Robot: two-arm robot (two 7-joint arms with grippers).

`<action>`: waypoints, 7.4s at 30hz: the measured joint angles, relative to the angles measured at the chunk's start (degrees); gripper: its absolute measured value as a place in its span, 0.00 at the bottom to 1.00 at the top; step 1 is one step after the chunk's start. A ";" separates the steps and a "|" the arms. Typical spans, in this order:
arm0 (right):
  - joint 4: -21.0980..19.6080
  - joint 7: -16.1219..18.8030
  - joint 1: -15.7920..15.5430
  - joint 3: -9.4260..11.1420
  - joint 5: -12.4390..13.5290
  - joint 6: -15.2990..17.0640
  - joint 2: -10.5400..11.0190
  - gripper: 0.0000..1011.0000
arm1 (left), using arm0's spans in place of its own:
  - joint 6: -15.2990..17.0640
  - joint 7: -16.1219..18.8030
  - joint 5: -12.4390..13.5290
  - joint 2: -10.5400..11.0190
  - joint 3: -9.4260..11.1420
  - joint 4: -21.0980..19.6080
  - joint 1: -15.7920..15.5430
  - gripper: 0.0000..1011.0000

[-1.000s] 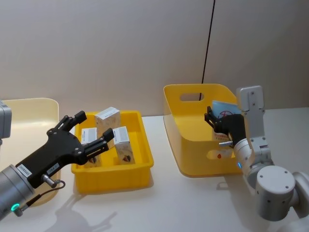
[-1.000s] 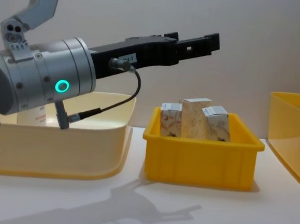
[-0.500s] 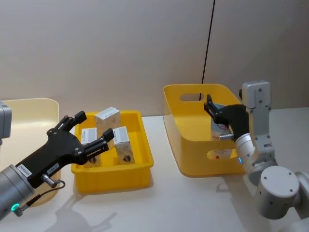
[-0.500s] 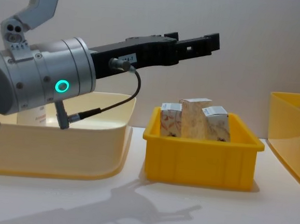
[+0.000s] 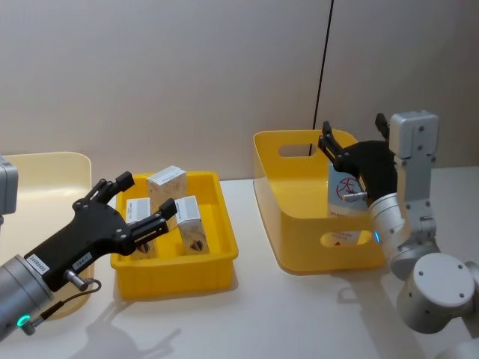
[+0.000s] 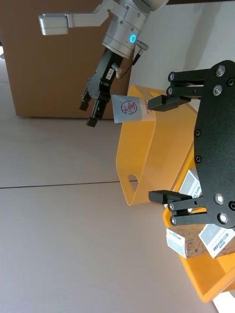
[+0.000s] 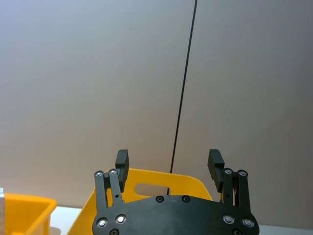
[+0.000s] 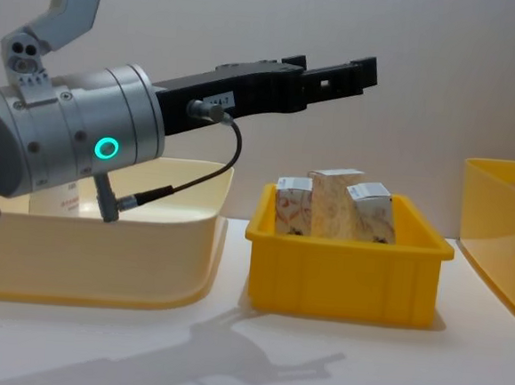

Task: Bimanual collaborative sorting of washing and personal care products

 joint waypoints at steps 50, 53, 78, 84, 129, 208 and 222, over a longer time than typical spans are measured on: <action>-12.09 7.28 -16.11 -11.97 14.13 4.20 6.69 0.99 | 1.64 24.66 15.58 4.05 0.82 -6.31 8.47 0.99; -12.31 7.41 -16.43 -12.23 14.44 4.30 6.84 0.99 | 1.80 26.99 17.08 4.43 0.90 -6.91 9.29 0.99; -12.38 7.52 -16.53 -12.21 14.49 4.31 6.84 0.99 | 2.20 33.32 21.07 5.40 1.10 -8.54 11.42 0.99; -12.14 8.32 -16.24 -12.15 14.59 4.28 6.89 0.99 | 2.20 33.32 21.07 5.39 1.07 -8.54 11.41 0.99; -3.41 12.34 -3.86 -17.23 9.43 12.06 3.98 0.99 | 2.16 33.31 21.07 5.40 1.08 -8.53 11.41 0.99; 6.88 -1.75 4.58 -21.14 -4.00 23.17 -8.67 0.72 | 2.17 33.31 21.07 5.40 1.07 -8.53 11.41 0.99; 7.34 -1.85 4.91 -21.21 -4.29 23.23 -8.83 0.45 | 2.17 33.31 21.07 5.40 1.07 -8.53 11.41 0.99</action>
